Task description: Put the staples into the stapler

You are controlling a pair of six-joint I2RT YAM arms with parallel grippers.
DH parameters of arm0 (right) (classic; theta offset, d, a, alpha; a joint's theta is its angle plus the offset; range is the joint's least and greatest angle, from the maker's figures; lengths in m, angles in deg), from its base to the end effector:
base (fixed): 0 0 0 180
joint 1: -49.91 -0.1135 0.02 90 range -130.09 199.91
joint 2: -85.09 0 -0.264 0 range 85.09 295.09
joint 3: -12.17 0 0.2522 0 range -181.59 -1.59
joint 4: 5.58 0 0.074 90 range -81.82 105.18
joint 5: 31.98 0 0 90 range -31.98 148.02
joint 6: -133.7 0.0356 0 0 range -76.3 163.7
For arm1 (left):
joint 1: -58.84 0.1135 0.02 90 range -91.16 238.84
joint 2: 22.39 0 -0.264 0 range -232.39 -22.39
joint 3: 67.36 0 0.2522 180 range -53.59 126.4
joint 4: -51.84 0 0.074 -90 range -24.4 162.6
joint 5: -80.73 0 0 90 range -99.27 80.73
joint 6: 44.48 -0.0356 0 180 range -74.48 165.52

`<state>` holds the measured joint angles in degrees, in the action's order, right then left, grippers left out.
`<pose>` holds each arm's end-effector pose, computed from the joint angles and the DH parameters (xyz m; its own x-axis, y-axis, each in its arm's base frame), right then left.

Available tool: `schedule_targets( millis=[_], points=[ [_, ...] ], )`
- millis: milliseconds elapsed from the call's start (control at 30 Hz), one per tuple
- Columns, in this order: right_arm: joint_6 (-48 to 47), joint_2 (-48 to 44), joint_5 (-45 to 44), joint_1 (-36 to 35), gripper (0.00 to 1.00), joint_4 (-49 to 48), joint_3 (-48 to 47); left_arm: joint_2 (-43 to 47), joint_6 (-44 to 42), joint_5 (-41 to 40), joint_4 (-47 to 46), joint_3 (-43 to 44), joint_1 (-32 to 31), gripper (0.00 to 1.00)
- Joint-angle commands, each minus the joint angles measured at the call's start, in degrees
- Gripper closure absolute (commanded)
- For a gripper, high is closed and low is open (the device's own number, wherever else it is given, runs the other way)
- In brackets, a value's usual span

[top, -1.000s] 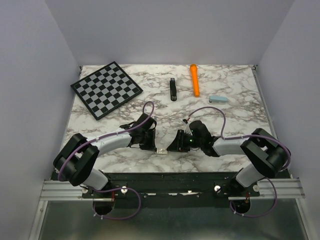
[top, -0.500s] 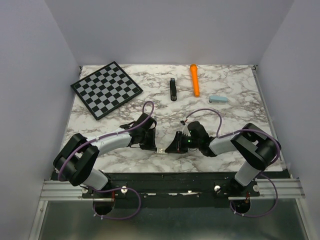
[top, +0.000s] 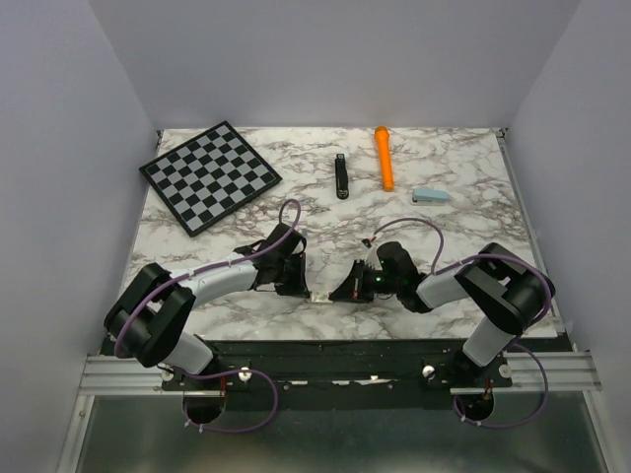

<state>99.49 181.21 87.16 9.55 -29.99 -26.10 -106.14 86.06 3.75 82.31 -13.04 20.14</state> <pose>0.1945 0.1881 0.1046 -0.9599 0.1321 -0.2472 -0.1448 0.5214 0.8410 0.2021 -0.1722 0.1580 -0.9664 -0.0372 -0.2544 0.0911 0.8757 -0.4741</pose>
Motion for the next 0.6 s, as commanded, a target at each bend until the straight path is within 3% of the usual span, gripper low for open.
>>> schedule_targets(
  millis=[0,433,500,567],
  points=[
    [-0.07,-0.05,1.53,1.25,1.00,-4.28,1.66,1.65,0.07,1.40,-0.10,-1.62,1.52,1.00],
    [-1.47,-0.67,3.37,2.13,0.99,-4.19,1.57,2.71,-1.16,0.43,2.27,-1.36,2.57,1.00],
    [-1.65,-0.23,4.33,2.21,0.91,-5.58,1.49,2.80,-0.98,0.61,2.01,-1.27,2.57,1.00],
    [-0.86,0.12,5.13,2.21,0.76,-7.35,1.66,2.62,-0.90,0.78,2.10,-1.00,2.57,1.00]
  ],
)
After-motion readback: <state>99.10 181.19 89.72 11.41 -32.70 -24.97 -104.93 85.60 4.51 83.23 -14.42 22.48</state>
